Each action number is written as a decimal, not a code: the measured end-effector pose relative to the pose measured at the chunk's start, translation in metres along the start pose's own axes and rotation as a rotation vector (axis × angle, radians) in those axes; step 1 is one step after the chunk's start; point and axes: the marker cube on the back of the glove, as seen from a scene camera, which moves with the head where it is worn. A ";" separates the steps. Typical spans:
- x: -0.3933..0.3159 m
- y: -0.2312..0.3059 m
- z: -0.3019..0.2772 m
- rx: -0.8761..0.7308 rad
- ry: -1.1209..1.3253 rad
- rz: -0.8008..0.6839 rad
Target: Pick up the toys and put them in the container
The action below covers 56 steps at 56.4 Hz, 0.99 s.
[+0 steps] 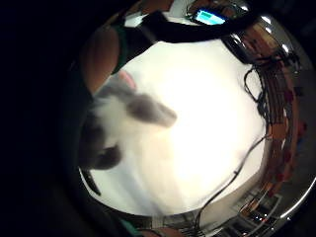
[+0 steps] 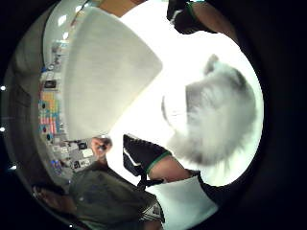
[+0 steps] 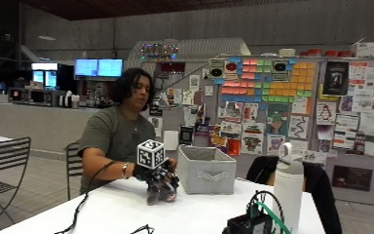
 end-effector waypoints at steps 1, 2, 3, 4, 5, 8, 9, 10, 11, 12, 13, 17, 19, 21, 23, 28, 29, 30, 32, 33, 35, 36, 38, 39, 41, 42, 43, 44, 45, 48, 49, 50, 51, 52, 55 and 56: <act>0.002 -0.001 0.009 -0.015 -0.009 -0.002; 0.004 -0.001 0.018 -0.027 -0.018 -0.005; 0.005 -0.002 0.026 -0.030 -0.027 -0.008; 0.006 -0.003 0.032 -0.019 -0.034 -0.011; 0.006 -0.004 0.036 0.009 -0.036 -0.015; 0.004 -0.005 0.045 0.160 -0.031 -0.027; 0.004 -0.006 0.046 0.208 -0.033 -0.031; 0.003 -0.007 0.047 0.247 -0.039 -0.036; 0.001 -0.007 0.048 0.278 -0.049 -0.042; 0.000 -0.007 0.047 0.305 -0.059 -0.049; -0.001 -0.008 0.046 0.330 -0.067 -0.055; -0.006 -0.004 0.035 0.416 -0.047 -0.081; -0.010 -0.001 0.024 0.460 -0.035 -0.092; -0.016 0.004 0.008 0.505 -0.043 -0.104; -0.025 0.011 -0.011 0.551 -0.077 -0.118; -0.056 0.028 -0.062 0.680 -0.171 -0.178; -0.065 0.033 -0.073 0.714 -0.178 -0.199; -0.076 0.039 -0.085 0.748 -0.179 -0.227; -0.097 0.049 -0.108 0.811 -0.166 -0.287; -0.105 0.051 -0.121 0.836 -0.160 -0.312; -0.118 0.051 -0.148 0.874 -0.159 -0.349; -0.124 0.050 -0.162 0.887 -0.166 -0.363; -0.136 0.047 -0.187 0.901 -0.198 -0.391; -0.143 0.046 -0.199 0.903 -0.216 -0.408; -0.157 0.042 -0.217 0.908 -0.230 -0.461; -0.163 0.040 -0.224 0.915 -0.215 -0.504; -0.168 0.037 -0.229 0.928 -0.180 -0.564; -0.172 0.034 -0.232 0.945 -0.128 -0.635; -0.176 0.030 -0.235 0.963 -0.074 -0.696; -0.191 0.016 -0.248 0.977 -0.038 -0.698; -0.196 0.012 -0.252 0.969 -0.059 -0.669; -0.201 0.008 -0.256 0.957 -0.084 -0.644; -0.206 0.005 -0.259 0.943 -0.107 -0.622; -0.211 0.002 -0.262 0.930 -0.129 -0.599; -0.226 -0.006 -0.268 0.890 -0.195 -0.515; -0.231 -0.008 -0.269 0.877 -0.221 -0.489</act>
